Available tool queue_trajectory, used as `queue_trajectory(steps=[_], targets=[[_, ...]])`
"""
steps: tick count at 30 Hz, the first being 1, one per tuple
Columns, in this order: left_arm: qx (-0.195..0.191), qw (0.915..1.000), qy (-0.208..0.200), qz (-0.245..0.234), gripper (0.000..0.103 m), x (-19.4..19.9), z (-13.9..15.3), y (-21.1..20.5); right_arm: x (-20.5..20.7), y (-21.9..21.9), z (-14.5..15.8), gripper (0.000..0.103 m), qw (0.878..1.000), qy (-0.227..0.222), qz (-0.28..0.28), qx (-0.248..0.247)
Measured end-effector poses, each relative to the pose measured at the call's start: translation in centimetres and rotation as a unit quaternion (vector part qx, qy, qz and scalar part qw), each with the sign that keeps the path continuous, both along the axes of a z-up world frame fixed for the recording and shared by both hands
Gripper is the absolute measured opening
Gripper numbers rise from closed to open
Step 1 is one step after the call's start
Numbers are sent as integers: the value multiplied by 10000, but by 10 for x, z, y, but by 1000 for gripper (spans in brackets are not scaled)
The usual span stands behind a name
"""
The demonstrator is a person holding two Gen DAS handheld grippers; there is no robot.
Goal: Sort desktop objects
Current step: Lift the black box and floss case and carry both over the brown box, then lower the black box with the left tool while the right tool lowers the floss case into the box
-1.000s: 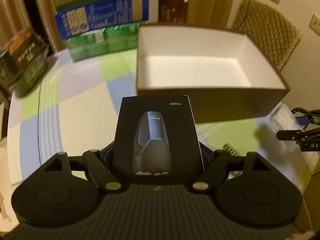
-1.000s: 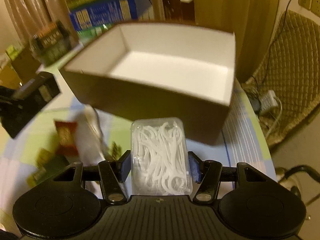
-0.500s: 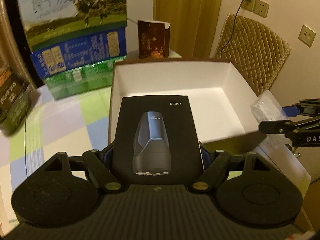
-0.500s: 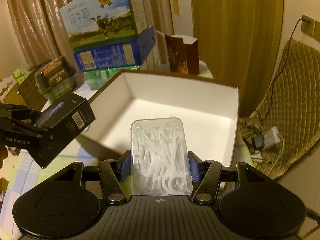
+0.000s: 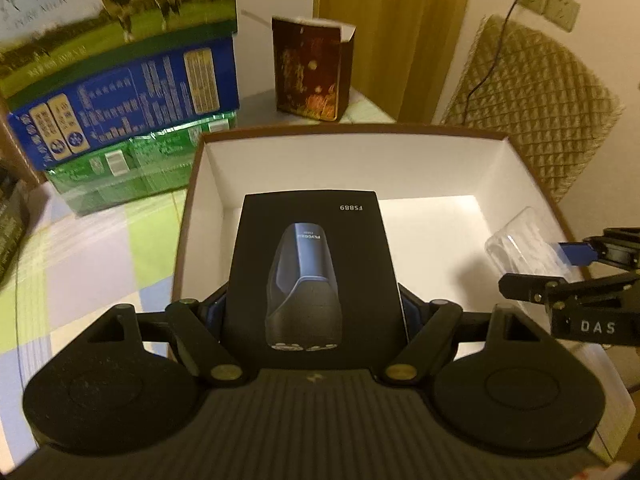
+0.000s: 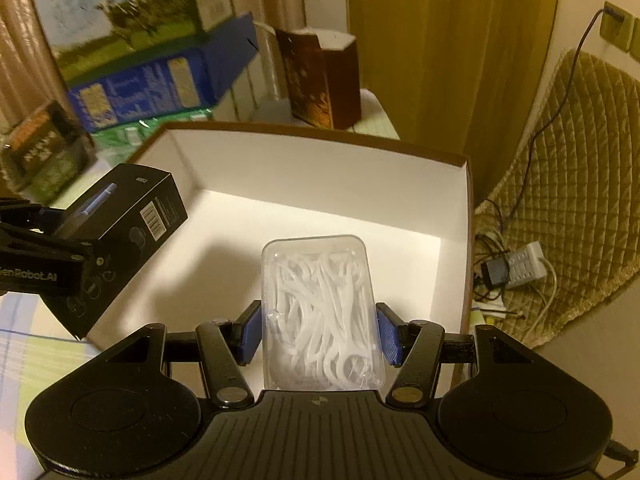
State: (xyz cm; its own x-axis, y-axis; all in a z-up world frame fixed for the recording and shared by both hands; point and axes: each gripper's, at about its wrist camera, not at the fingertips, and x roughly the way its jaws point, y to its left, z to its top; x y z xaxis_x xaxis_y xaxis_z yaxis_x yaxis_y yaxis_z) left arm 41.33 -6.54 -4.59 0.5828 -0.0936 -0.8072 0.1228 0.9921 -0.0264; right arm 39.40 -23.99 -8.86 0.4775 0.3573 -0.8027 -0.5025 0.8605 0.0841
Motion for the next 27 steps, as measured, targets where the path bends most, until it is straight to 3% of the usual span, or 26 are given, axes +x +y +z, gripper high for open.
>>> queue_trajectory(steps=[11, 14, 27], targets=[[498, 9974, 518, 43, 77, 40, -50, -10, 24, 15, -31, 55, 9987, 163, 92, -464], [466, 9967, 669, 40, 77, 45, -57, -10, 26, 18, -35, 55, 9983, 160, 135, -542], [665, 9951, 708, -194, 77, 50, -58, -12, 37, 27, -47, 55, 9947, 68, 362, -960]])
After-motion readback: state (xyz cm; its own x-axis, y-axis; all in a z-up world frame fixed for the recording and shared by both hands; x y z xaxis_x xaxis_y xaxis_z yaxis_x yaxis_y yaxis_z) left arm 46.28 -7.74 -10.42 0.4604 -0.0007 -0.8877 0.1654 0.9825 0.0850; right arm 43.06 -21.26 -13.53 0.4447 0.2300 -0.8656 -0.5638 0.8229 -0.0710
